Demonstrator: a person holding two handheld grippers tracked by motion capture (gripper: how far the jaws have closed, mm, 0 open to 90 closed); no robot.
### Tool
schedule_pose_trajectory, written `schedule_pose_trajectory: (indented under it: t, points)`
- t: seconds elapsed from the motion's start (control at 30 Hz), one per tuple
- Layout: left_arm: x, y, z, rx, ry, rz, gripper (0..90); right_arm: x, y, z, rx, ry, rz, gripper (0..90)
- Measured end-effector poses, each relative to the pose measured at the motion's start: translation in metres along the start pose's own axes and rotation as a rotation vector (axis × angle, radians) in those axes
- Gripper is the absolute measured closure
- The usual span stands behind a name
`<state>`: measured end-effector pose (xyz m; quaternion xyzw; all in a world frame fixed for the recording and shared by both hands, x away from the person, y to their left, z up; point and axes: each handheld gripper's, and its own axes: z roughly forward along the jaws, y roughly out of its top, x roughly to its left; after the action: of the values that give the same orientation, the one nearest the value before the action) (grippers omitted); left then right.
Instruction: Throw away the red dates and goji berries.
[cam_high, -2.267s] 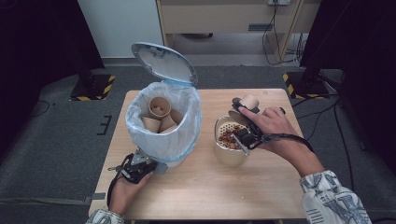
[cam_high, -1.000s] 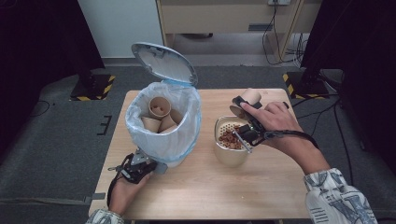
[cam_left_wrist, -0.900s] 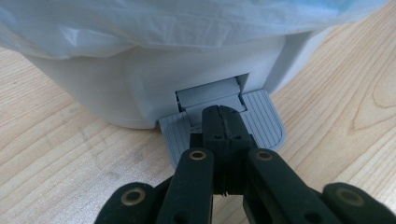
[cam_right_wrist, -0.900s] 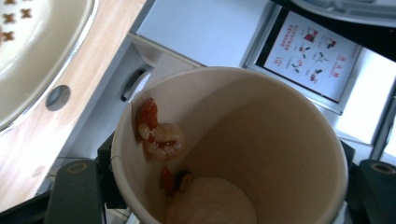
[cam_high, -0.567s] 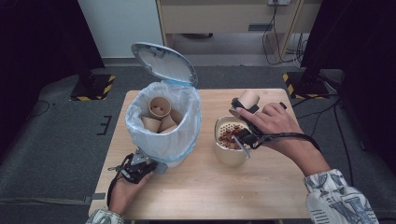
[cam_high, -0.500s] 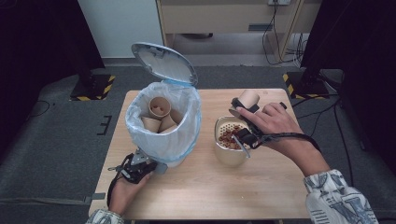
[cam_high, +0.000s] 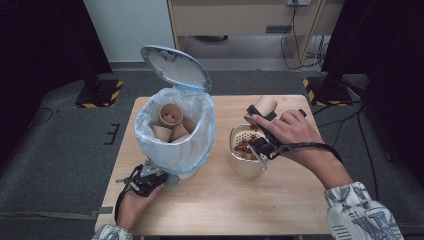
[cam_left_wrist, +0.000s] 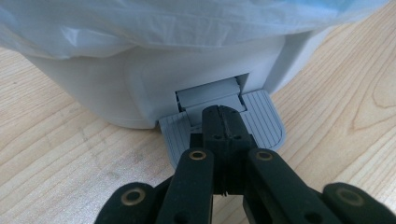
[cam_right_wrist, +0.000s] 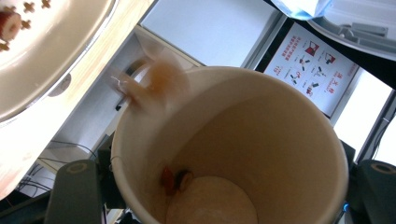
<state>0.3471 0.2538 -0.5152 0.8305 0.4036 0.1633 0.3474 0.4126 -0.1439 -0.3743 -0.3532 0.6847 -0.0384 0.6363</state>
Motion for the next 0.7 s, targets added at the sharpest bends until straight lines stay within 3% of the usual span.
schedule_pose_trajectory:
  t: [0.17,0.3,0.43,0.57,0.7]
  points:
    - [0.000,0.000,0.000,0.000,0.000,-0.001,90.0,0.000,-0.003,0.000,0.003,0.005,0.039,27.7]
    - [0.000,0.000,0.000,0.000,0.000,-0.001,90.0,0.001,-0.009,0.001,0.003,0.011,0.136,27.6]
    - [0.000,0.000,0.000,0.000,0.000,-0.001,90.0,0.003,-0.014,0.002,0.008,0.024,0.191,27.4]
    - [0.000,0.000,0.000,0.000,0.000,-0.001,90.0,0.004,-0.021,0.004,-0.010,0.028,0.309,27.3]
    - [0.000,0.000,0.000,0.000,0.000,-0.001,90.0,0.006,-0.026,0.006,-0.011,0.032,0.386,27.2]
